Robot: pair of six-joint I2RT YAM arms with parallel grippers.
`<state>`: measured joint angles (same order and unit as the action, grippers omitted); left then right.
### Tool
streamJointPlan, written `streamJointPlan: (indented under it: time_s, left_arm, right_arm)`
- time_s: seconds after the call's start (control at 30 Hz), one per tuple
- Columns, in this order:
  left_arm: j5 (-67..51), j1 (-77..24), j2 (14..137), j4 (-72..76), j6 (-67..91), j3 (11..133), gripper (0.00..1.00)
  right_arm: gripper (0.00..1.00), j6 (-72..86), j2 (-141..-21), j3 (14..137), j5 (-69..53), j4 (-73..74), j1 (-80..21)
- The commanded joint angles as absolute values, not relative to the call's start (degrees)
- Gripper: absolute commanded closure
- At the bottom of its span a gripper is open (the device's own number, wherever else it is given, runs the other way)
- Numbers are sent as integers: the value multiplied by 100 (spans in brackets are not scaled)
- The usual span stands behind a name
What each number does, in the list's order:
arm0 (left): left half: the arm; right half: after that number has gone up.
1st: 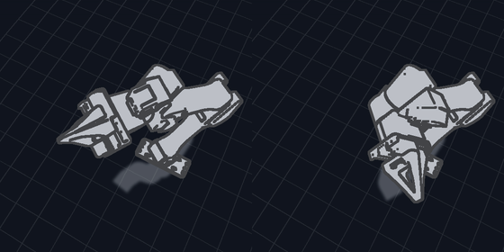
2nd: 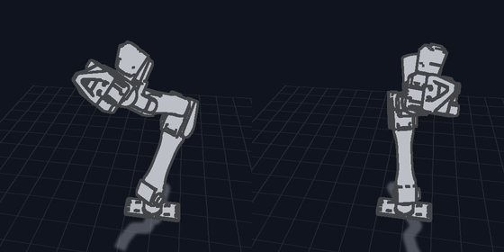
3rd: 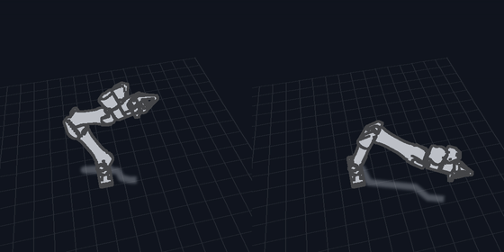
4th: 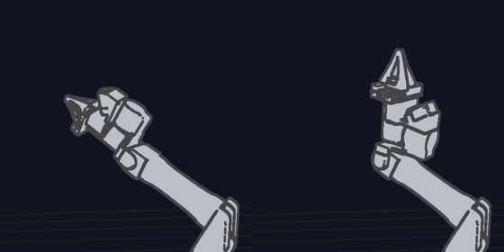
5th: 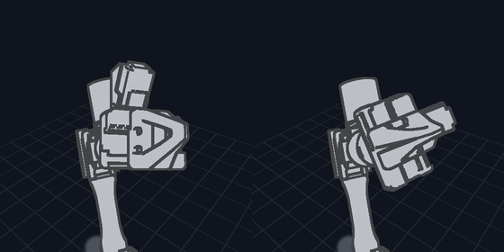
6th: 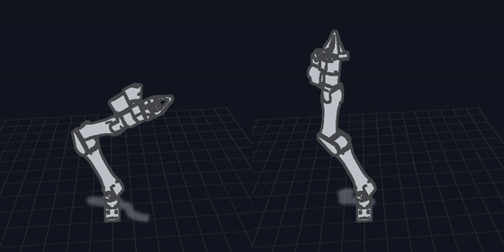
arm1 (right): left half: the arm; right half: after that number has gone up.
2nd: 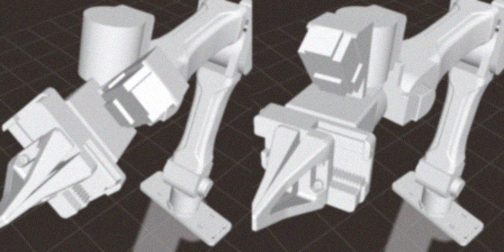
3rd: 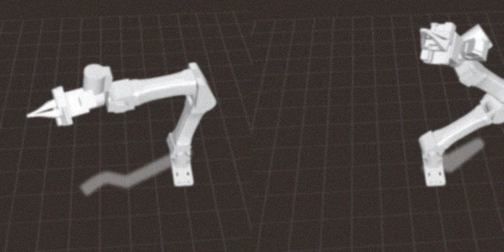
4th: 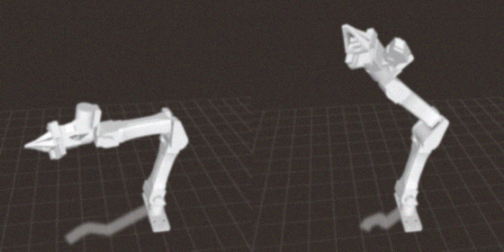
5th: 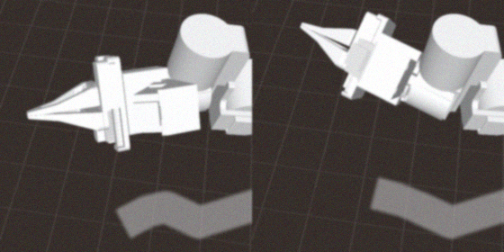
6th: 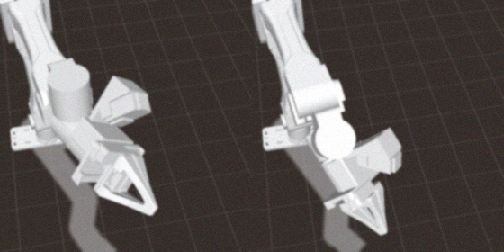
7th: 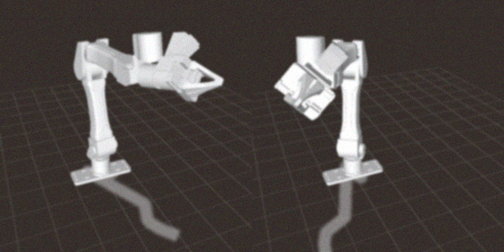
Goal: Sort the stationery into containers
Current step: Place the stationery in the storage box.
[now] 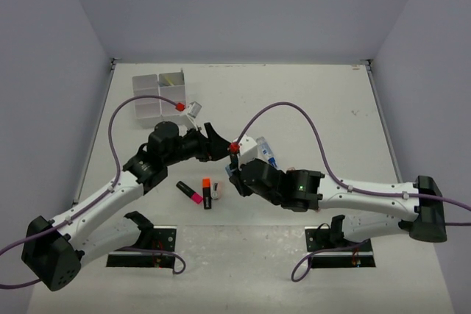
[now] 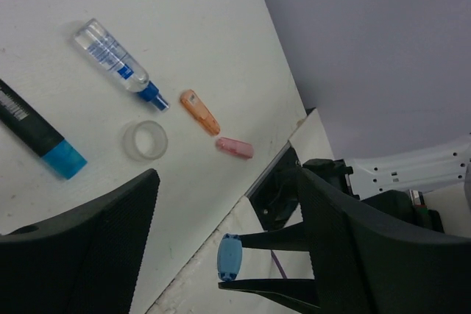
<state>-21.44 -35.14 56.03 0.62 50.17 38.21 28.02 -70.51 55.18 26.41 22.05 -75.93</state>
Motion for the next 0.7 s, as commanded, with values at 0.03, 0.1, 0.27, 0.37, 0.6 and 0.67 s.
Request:
streamJointPlan:
  time_s: [0.03,0.1,0.27,0.37,0.6,0.67]
  left_arm:
    - [-2580,-3582,5616,700,5171,3556,31]
    - [-2627,-3686,5616,792,5201,3497,32]
    - [-2579,-3990,5720,844,5036,3520,46]
    - [-2660,-4042,5832,896,5011,3536,57]
    - [-2394,-4087,5904,477,4723,3817,100]
    - [-2053,-4087,5897,320,4552,3969,100]
  right_arm:
    - [100,2580,-6639,5640,3188,1569,-7638]
    - [100,2611,-6674,5743,3392,1705,-7638]
    - [100,2763,-6754,5918,3703,1959,-7638]
    - [100,2865,-6838,6021,3872,2039,-7629]
    - [99,2814,-6931,6198,3928,2074,-7615]
    - [81,2797,-6962,6211,3919,2075,-7582]
